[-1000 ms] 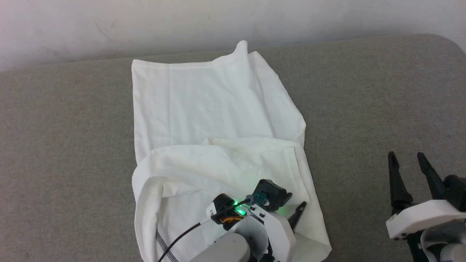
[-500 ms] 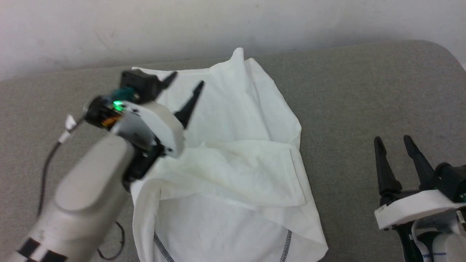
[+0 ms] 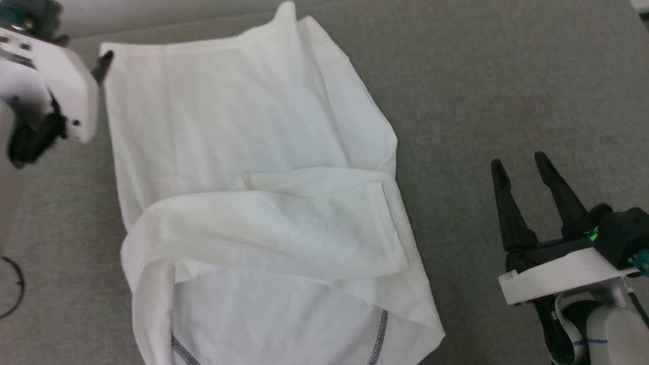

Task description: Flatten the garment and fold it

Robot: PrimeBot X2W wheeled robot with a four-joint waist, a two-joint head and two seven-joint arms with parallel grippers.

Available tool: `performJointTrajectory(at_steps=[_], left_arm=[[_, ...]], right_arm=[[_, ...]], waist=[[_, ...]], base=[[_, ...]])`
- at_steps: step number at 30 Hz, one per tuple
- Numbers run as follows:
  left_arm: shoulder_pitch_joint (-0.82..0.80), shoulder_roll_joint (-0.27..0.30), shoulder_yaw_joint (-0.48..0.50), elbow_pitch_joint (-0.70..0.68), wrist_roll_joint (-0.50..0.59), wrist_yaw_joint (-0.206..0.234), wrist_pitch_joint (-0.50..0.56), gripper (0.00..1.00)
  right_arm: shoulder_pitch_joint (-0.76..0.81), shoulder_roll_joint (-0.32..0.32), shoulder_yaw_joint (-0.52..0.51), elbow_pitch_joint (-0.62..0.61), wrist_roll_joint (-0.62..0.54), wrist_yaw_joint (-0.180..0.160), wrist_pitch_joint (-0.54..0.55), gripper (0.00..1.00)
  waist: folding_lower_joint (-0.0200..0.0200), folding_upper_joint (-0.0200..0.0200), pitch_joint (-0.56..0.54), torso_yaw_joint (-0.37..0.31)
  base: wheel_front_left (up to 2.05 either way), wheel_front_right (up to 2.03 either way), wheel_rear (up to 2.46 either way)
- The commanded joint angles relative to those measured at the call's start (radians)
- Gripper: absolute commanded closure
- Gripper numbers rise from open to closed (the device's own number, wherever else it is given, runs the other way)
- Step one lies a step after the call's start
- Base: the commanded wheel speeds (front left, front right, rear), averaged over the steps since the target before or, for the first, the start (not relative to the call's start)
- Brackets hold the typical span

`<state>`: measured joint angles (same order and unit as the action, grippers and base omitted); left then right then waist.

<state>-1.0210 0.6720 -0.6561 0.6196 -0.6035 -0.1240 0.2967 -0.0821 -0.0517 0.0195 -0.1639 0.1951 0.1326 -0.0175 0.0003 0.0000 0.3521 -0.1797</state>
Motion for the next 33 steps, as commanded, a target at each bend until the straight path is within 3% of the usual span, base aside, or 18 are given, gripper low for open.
performJointTrajectory(at_steps=[1, 14, 26, 27, 28, 33], left_arm=[[-0.031, 0.011, -0.006, 0.02, -0.013, -0.006, 0.016, 0.0], [-0.148, 0.129, -0.05, 0.118, -0.167, -0.007, 0.093, 0.0], [-0.157, 0.143, -0.081, 0.12, -0.276, -0.007, 0.112, 0.0], [-0.153, 0.141, -0.089, 0.118, -0.288, -0.007, 0.124, 0.6], [-0.151, 0.141, -0.097, 0.117, -0.298, -0.007, 0.136, 1.0], [-0.16, 0.137, -0.097, 0.135, -0.288, -0.003, 0.058, 1.0]], right_arm=[[-0.018, 0.001, 0.001, -0.011, 0.002, -0.002, -0.001, 0.0], [-0.038, 0.001, 0.001, 0.043, 0.024, -0.002, -0.035, 0.0], [-0.05, 0.001, -0.016, 0.096, -0.001, -0.002, -0.039, 0.0], [-0.052, 0.001, -0.019, 0.096, -0.003, -0.002, -0.037, 0.0], [-0.055, 0.001, -0.02, 0.095, -0.006, -0.002, -0.035, 0.0], [-0.07, 0.001, -0.024, 0.07, -0.02, -0.002, -0.016, 0.0]], waist=[[-0.0003, 0.0, 0.105, -0.075], [-0.0003, 0.0, 0.216, -0.115], [-0.0003, 0.0, 0.25, -0.101], [-0.0003, 0.0, 0.253, -0.098], [-0.0003, 0.0, 0.254, -0.094], [-0.0003, 0.0, 0.229, -0.062]], base=[[0.0, 0.0, 0.0], [0.0, 0.0, 0.0], [0.0, 0.0, 0.0], [0.0, 0.0, 0.0], [0.0, 0.0, 0.0], [0.0, 0.0, 0.0]])
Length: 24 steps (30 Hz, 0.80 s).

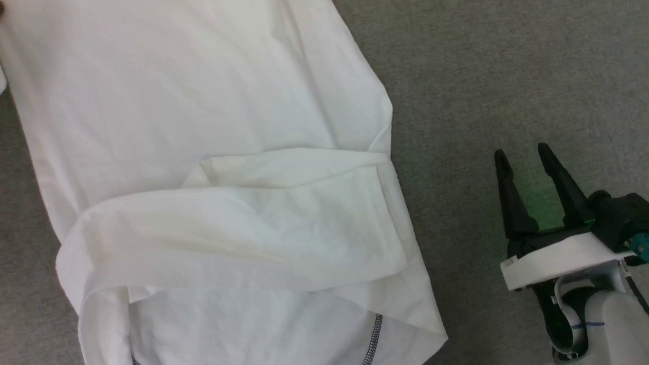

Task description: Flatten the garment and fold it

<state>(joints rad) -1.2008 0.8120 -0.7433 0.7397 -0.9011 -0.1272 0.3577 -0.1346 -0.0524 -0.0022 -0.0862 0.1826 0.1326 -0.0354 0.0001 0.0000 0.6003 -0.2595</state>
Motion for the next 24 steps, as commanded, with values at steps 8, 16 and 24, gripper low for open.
performJointTrajectory(at_steps=[8, 16, 24], left_arm=[[0.076, -0.084, -0.015, 0.008, 0.04, 0.014, -0.214, 1.0], [0.094, -0.154, -0.043, -0.108, 0.079, 0.027, -0.321, 1.0], [0.092, -0.239, -0.089, -0.218, 0.124, 0.049, -0.361, 1.0]], right_arm=[[-0.123, -0.148, 0.05, -0.102, 0.018, -0.002, 0.226, 0.0], [-0.48, -0.323, 0.172, -0.014, 0.186, -0.002, 0.585, 0.0], [-0.846, -0.41, 0.371, 0.308, 0.288, -0.002, 0.77, 0.0]], waist=[[-0.0001, 0.0, -0.114, 0.136], [-0.0001, 0.0, -0.088, 0.291], [-0.0001, 0.0, -0.016, 0.423]], base=[[0.0, 0.0, 0.0], [0.0, 0.0, 0.0], [0.0, 0.0, 0.0]])
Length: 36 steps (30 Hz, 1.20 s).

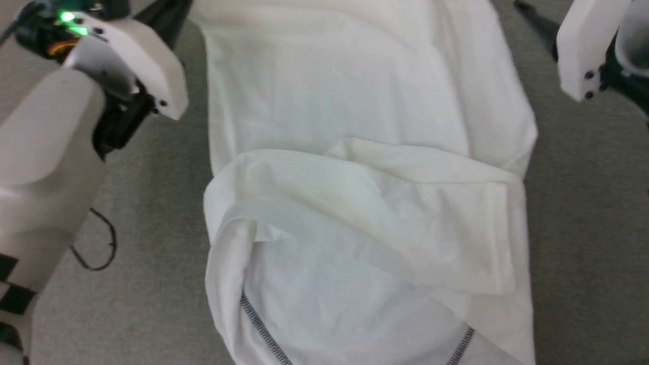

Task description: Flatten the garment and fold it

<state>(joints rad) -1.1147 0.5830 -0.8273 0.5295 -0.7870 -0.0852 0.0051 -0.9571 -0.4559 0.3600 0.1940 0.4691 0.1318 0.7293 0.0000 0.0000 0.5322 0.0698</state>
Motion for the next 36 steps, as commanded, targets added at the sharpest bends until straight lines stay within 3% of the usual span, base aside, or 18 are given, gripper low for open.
performJointTrajectory(at_steps=[1, 9, 14, 18, 19, 20, 21, 25, 36], left_arm=[[0.002, -0.021, -0.009, -0.017, 0.014, 0.008, -0.014, 1.0], [-0.018, -0.087, -0.027, -0.047, 0.029, 0.012, -0.055, 1.0], [-0.031, -0.107, -0.034, -0.045, 0.034, 0.008, -0.071, 1.0], [-0.035, -0.115, -0.037, -0.034, 0.033, 0.003, -0.084, 1.0], [-0.036, -0.116, -0.037, -0.028, 0.032, 0.002, -0.087, 1.0], [-0.036, -0.116, -0.037, -0.028, 0.032, 0.002, -0.087, 1.0], [-0.037, -0.117, -0.038, -0.022, 0.033, 0.001, -0.09, 1.0], [-0.04, -0.117, -0.037, 0.004, 0.031, -0.001, -0.103, 1.0], [-0.023, -0.082, -0.008, 0.12, 0.021, 0.006, -0.182, 1.0]], right_arm=[[-0.058, -0.013, 0.028, 0.072, -0.001, -0.001, 0.015, 0.0], [-0.217, -0.004, 0.128, 0.354, -0.002, -0.001, 0.026, 0.0], [-0.256, -0.019, 0.215, 0.442, -0.018, -0.001, 0.005, 0.0], [-0.251, -0.022, 0.266, 0.498, 0.038, -0.001, 0.01, 0.0], [-0.249, -0.027, 0.286, 0.507, 0.048, -0.001, 0.017, 0.2], [-0.249, -0.027, 0.286, 0.507, 0.048, -0.001, 0.017, 0.2], [-0.248, -0.034, 0.308, 0.512, 0.054, -0.001, 0.022, 1.0], [-0.264, -0.063, 0.348, 0.534, 0.062, -0.001, -0.022, 1.0], [-0.305, -0.078, 0.333, 0.602, 0.0, -0.001, -0.369, 1.0]], waist=[[0.0, 0.0, 0.059, 0.107], [0.0, 0.0, 0.093, 0.179], [0.0, 0.0, 0.108, 0.203], [0.0, 0.0, 0.113, 0.209], [0.0, 0.0, 0.113, 0.208], [0.0, 0.0, 0.113, 0.208], [0.0, 0.0, 0.112, 0.207], [0.0, 0.0, 0.104, 0.19], [0.0, 0.0, -0.033, 0.079]], base=[[0.0, 0.0, 0.0], [0.0, 0.0, 0.0], [0.0, 0.0, 0.0], [0.0, 0.0, 0.0], [0.0, 0.0, 0.0], [0.0, 0.0, 0.0], [0.0, 0.0, 0.0], [0.0, 0.0, 0.0], [0.0, 0.0, 0.0]])
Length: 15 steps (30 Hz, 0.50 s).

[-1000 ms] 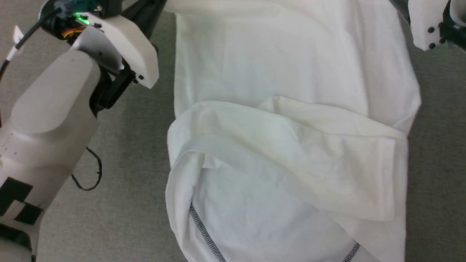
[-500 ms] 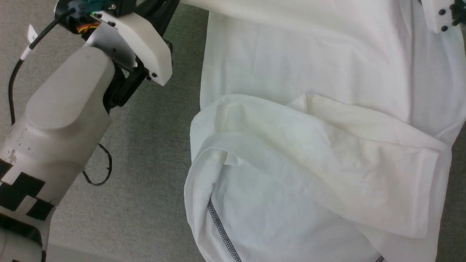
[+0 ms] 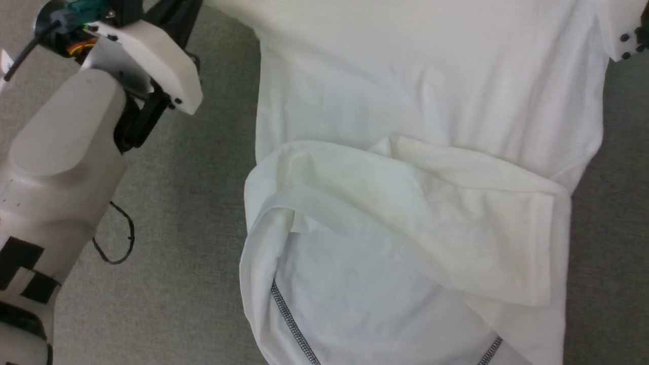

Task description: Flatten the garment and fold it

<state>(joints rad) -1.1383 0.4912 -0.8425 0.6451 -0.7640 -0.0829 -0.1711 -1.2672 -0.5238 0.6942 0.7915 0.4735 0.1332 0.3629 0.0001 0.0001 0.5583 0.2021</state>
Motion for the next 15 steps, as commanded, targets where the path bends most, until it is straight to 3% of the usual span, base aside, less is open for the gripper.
performJointTrajectory(at_steps=[1, 9, 15], left_arm=[[0.005, 0.015, 0.008, 0.013, -0.002, 0.004, -0.011, 1.0], [0.074, 0.052, 0.017, 0.025, 0.01, 0.021, -0.066, 1.0], [0.222, 0.09, 0.012, -0.074, 0.001, 0.053, -0.08, 1.0]], right_arm=[[0.008, -0.01, -0.006, 0.011, -0.01, -0.002, -0.03, 1.0], [0.103, 0.011, -0.059, 0.027, 0.032, -0.002, -0.206, 1.0], [0.274, -0.004, -0.076, -0.067, 0.12, -0.002, -0.299, 1.0]], waist=[[-0.0001, -0.0001, -0.077, -0.065], [-0.0001, -0.0001, -0.229, -0.13], [-0.0001, -0.0001, -0.355, -0.142]], base=[[0.0, 0.0, 0.0], [0.0, 0.0, 0.0], [0.0, 0.0, 0.0]])
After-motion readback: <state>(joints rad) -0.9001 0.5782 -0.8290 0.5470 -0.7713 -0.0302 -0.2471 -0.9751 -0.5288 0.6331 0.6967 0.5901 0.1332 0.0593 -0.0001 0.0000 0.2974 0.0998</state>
